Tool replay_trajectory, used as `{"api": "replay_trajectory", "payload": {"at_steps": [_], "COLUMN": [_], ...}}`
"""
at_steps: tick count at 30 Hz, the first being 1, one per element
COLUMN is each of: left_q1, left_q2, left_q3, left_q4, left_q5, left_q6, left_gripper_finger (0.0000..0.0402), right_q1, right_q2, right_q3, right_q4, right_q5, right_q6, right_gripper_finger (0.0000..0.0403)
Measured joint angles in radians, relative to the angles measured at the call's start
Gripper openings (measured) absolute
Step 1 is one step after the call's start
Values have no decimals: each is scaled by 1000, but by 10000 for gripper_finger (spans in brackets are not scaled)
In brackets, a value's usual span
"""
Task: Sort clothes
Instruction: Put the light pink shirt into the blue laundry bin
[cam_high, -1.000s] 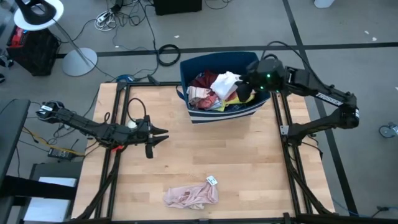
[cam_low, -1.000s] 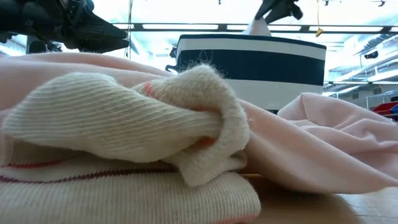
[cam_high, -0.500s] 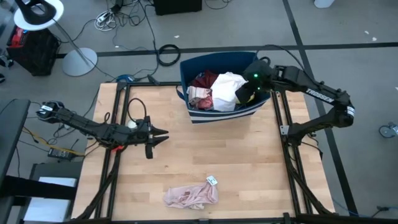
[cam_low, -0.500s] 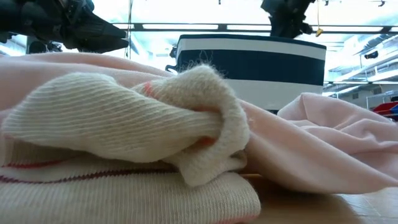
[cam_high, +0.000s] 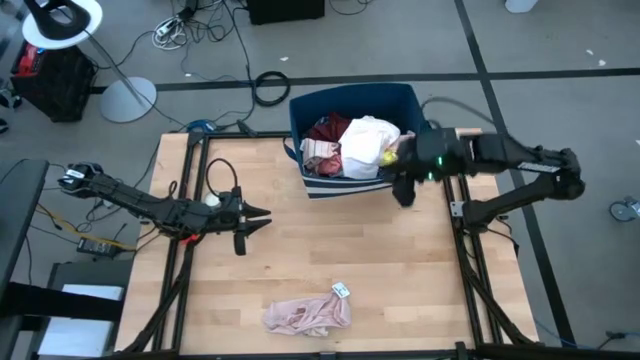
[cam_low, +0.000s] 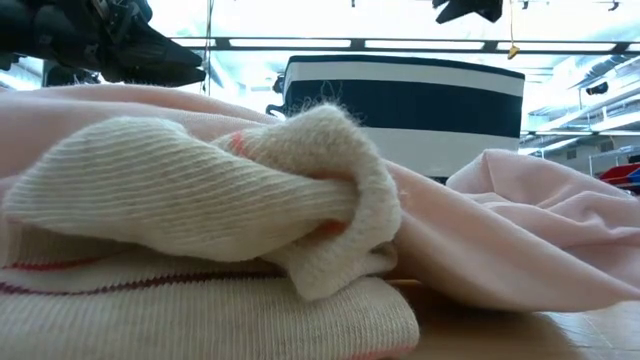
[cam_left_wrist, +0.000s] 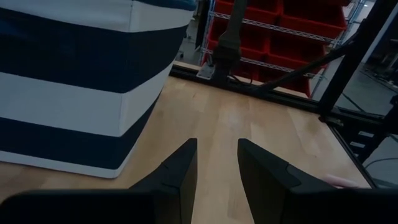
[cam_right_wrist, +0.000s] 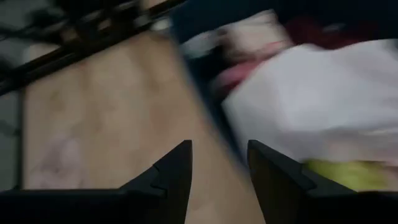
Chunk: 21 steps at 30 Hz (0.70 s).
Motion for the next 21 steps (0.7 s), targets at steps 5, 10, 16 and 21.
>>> {"api": "replay_trajectory", "payload": {"at_steps": [5,10,16,21], "left_q1": [0,0,0,0], "left_q2": [0,0,0,0], "left_q3": [0,0,0,0], "left_q4": [4,4,4,5], "left_q5": [0,0,0,0], "left_q6": [1,2,2,1], "left_gripper_finger": [121,122,121,122], "right_q1": [219,404,501,507], "right_q2": [-42,-34,74,224], "right_q3": [-170,-386,-593,-658], "right_q4": [189,472,760,934], "right_q5": [42,92,94,82], "right_q6": [44,84,101,162], "right_gripper_finger": [157,157,157,157]}}
